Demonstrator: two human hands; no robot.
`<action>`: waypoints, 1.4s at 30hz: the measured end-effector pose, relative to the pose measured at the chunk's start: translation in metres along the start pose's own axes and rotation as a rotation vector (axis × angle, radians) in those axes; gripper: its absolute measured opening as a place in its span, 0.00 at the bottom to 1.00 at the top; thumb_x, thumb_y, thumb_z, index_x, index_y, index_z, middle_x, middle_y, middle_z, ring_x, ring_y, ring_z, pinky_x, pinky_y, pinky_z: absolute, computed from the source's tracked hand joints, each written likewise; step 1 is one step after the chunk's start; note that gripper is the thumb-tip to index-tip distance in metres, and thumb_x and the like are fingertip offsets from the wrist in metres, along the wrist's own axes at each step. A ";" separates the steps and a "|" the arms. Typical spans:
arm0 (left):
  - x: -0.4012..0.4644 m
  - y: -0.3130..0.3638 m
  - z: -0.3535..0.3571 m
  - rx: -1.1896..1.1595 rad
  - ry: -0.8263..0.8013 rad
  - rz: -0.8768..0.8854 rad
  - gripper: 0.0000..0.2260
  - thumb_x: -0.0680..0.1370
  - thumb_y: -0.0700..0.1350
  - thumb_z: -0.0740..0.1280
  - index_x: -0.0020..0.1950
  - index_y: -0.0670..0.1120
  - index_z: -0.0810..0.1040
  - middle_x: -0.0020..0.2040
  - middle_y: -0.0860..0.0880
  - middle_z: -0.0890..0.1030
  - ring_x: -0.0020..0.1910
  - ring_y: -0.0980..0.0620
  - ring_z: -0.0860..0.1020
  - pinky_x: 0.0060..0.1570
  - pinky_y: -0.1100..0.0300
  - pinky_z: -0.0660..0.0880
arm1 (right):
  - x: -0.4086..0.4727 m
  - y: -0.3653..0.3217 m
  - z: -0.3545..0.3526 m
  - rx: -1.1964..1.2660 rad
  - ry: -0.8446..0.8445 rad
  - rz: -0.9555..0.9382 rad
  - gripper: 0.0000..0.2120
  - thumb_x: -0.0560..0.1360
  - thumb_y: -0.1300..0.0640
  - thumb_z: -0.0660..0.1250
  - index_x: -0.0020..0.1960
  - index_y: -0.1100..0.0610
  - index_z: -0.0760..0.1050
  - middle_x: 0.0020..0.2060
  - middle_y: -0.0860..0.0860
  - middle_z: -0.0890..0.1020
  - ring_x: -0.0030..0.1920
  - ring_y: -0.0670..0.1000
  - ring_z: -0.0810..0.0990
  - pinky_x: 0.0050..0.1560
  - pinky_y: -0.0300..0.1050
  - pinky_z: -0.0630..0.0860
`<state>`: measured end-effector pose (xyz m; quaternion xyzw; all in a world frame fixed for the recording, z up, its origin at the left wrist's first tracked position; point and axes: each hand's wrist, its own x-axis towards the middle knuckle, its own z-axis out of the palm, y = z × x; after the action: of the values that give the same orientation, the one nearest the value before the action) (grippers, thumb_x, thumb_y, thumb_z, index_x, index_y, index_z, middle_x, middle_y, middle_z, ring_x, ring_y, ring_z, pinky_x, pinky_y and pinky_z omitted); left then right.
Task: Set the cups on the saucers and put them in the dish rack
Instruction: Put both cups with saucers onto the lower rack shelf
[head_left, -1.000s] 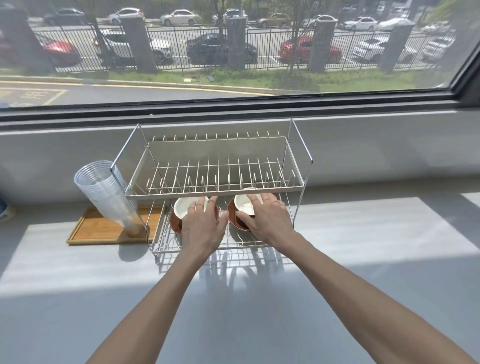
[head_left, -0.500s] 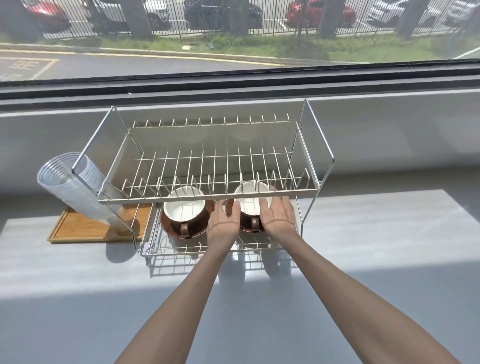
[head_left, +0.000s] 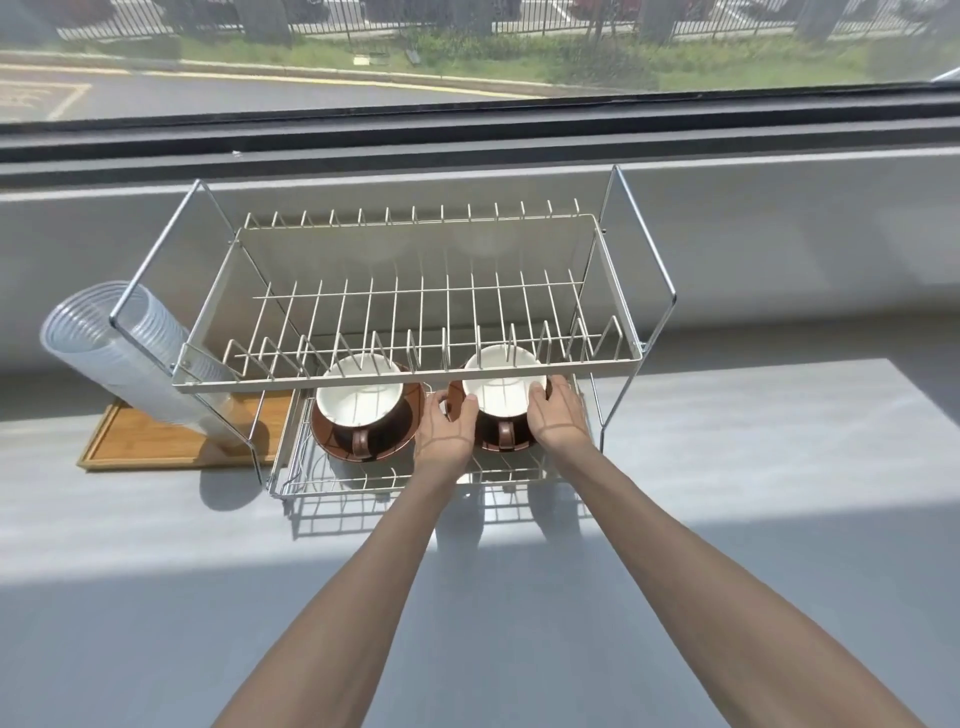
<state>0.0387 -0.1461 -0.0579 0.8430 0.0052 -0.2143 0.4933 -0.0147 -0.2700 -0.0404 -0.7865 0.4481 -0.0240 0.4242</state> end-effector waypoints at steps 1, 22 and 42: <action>-0.002 0.000 -0.001 -0.001 -0.012 0.004 0.21 0.79 0.56 0.63 0.69 0.49 0.70 0.66 0.46 0.76 0.64 0.44 0.74 0.64 0.53 0.70 | -0.002 0.001 -0.001 0.003 -0.005 -0.006 0.20 0.83 0.54 0.53 0.72 0.62 0.66 0.69 0.61 0.72 0.70 0.59 0.67 0.65 0.46 0.63; -0.030 0.019 -0.137 0.909 -0.381 0.109 0.23 0.80 0.63 0.57 0.46 0.44 0.78 0.48 0.46 0.79 0.44 0.48 0.76 0.40 0.56 0.69 | -0.079 -0.055 0.005 -0.622 -0.135 -0.589 0.23 0.81 0.45 0.57 0.73 0.52 0.65 0.73 0.55 0.67 0.72 0.57 0.65 0.69 0.53 0.65; 0.033 -0.034 -0.145 0.235 0.098 -0.025 0.23 0.83 0.56 0.54 0.77 0.49 0.65 0.74 0.43 0.70 0.72 0.43 0.68 0.70 0.53 0.62 | -0.051 -0.075 0.096 -0.063 -0.270 -0.282 0.23 0.84 0.50 0.50 0.72 0.63 0.64 0.71 0.62 0.67 0.73 0.58 0.63 0.73 0.48 0.56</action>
<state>0.1128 -0.0147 -0.0377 0.9044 0.0147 -0.1780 0.3875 0.0468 -0.1532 -0.0325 -0.8506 0.2730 0.0365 0.4480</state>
